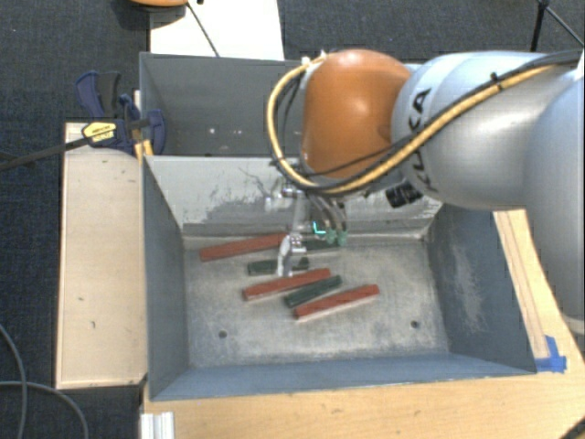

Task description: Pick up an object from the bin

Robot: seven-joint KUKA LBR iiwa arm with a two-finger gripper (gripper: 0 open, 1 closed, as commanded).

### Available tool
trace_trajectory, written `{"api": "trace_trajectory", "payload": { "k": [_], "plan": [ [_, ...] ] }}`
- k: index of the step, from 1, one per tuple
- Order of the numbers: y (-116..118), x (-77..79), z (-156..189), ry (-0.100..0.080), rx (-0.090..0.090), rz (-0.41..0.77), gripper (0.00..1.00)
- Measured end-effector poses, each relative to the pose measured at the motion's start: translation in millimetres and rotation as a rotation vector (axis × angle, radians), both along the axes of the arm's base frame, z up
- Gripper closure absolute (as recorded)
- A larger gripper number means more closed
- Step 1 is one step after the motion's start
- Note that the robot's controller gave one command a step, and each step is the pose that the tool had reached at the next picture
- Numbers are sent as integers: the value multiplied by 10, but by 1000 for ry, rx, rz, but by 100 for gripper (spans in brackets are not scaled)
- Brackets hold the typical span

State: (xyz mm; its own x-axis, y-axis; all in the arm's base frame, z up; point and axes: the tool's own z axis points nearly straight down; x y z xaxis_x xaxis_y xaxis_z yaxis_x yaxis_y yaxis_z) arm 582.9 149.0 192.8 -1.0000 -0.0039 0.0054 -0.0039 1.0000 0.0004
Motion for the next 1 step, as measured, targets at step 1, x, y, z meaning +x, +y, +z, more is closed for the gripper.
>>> {"api": "trace_trajectory", "payload": {
  "k": [1],
  "plan": [
    [-7,17,48,-8,1,-3,0]
  ]
}}
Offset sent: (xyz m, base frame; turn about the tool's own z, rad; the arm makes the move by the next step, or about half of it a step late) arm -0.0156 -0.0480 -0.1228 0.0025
